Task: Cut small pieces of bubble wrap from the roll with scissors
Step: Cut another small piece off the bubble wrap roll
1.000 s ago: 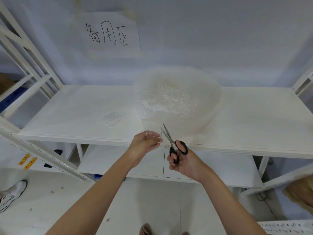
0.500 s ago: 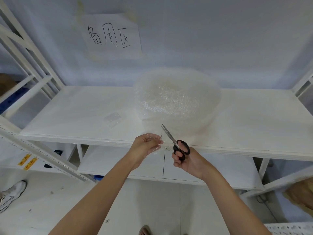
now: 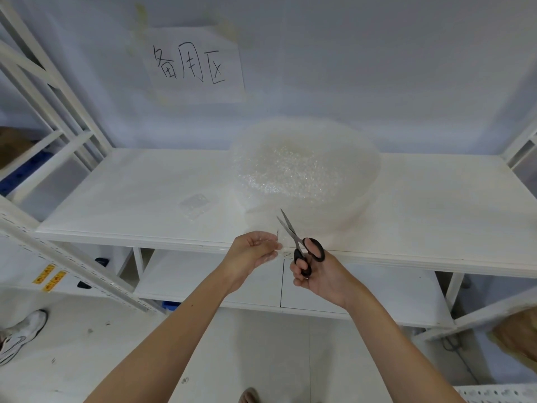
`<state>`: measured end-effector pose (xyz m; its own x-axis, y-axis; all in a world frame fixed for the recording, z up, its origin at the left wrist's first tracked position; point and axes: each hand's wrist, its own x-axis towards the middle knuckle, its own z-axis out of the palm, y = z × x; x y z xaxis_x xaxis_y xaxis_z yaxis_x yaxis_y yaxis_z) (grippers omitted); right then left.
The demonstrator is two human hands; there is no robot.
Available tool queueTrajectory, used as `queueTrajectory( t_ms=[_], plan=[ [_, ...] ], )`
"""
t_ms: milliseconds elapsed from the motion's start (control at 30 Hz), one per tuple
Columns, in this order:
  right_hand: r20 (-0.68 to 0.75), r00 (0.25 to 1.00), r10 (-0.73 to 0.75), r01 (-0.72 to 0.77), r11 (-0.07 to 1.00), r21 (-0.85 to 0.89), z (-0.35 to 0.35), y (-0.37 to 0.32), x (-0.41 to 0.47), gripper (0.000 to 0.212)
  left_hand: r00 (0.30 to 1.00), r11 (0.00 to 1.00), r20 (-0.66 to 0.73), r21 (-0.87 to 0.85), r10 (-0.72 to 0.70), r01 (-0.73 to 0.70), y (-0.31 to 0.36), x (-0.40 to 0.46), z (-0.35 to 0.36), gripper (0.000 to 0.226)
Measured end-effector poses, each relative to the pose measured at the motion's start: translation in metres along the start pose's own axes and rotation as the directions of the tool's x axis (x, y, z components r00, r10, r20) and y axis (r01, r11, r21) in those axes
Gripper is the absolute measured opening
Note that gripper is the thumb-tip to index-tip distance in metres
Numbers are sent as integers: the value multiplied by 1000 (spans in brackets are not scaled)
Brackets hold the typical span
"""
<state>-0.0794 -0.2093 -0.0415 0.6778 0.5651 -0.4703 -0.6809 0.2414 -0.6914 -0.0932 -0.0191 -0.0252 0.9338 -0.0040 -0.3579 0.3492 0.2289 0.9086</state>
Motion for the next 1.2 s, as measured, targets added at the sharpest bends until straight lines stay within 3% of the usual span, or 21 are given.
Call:
queueTrajectory(
  t_ms=[233,733,900,1200],
  plan=[
    [-69,996,-53,55,998,24,4,-3,-4,33,1000,1000,2,8,9,-9,3,-1,-3,8],
    [34,998,49,-47,997,-66,4,-3,-1,51,1000,999,17,40,15,-15,7,-4,-2,10],
    [34,995,92,-87,988,-124,4,1,0,51,998,999,-28,15,51,-50,14,-4,-7,11],
    [36,994,106,-103,991,-80,3,14,-5,50,996,997,-44,-1,76,-76,18,-5,-6,8]
  ],
)
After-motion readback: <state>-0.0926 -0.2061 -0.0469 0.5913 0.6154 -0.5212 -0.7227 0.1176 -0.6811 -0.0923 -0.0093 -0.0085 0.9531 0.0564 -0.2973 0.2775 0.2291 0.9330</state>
